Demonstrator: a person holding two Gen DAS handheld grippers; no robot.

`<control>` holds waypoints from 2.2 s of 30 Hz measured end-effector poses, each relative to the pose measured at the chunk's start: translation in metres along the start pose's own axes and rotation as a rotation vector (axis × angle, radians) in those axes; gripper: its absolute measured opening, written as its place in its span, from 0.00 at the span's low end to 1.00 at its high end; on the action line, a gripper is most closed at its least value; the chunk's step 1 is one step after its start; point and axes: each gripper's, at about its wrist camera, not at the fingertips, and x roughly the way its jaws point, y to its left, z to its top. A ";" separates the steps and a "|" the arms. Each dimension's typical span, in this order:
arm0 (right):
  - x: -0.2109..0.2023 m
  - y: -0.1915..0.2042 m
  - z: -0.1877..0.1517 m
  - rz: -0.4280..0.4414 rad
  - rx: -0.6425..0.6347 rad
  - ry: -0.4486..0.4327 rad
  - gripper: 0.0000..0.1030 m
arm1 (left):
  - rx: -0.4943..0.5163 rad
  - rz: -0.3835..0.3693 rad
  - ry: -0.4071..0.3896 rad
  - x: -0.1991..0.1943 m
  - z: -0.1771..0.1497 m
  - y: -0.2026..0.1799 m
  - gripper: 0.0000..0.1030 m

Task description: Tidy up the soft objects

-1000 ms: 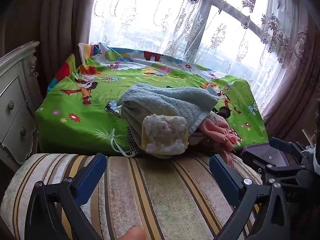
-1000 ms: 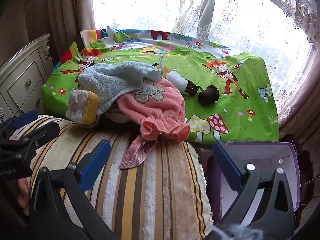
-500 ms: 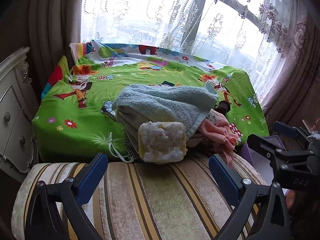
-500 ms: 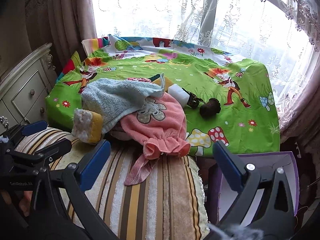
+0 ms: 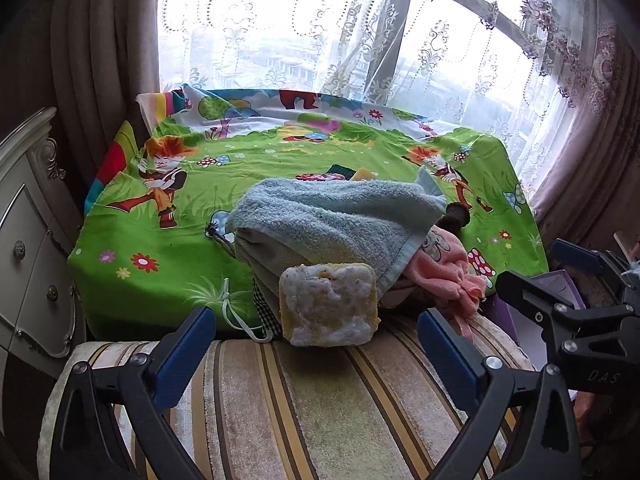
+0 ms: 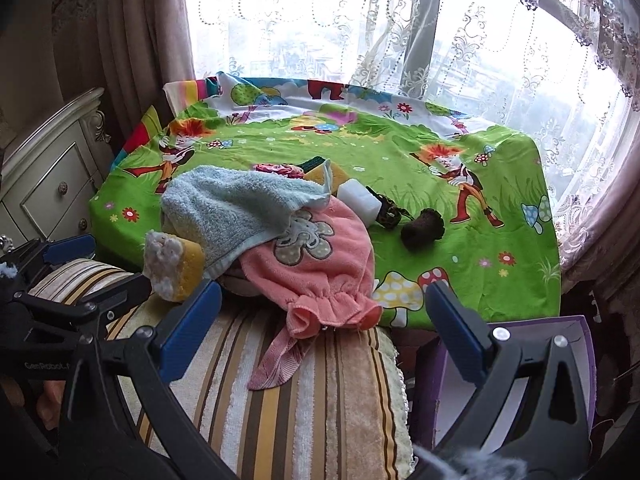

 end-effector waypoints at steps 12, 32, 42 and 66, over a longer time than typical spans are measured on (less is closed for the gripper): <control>0.003 -0.005 -0.003 0.003 0.018 0.014 0.99 | 0.002 0.000 0.001 0.001 -0.001 -0.003 0.99; 0.002 -0.007 -0.004 0.003 0.023 0.016 0.99 | 0.003 0.001 0.002 -0.001 -0.001 -0.003 0.99; 0.003 -0.006 -0.006 0.002 0.020 0.022 0.99 | 0.003 0.002 0.002 -0.001 -0.001 -0.004 0.99; 0.050 -0.059 0.086 0.171 0.065 -0.094 1.00 | -0.084 -0.090 0.030 0.047 0.094 0.047 0.99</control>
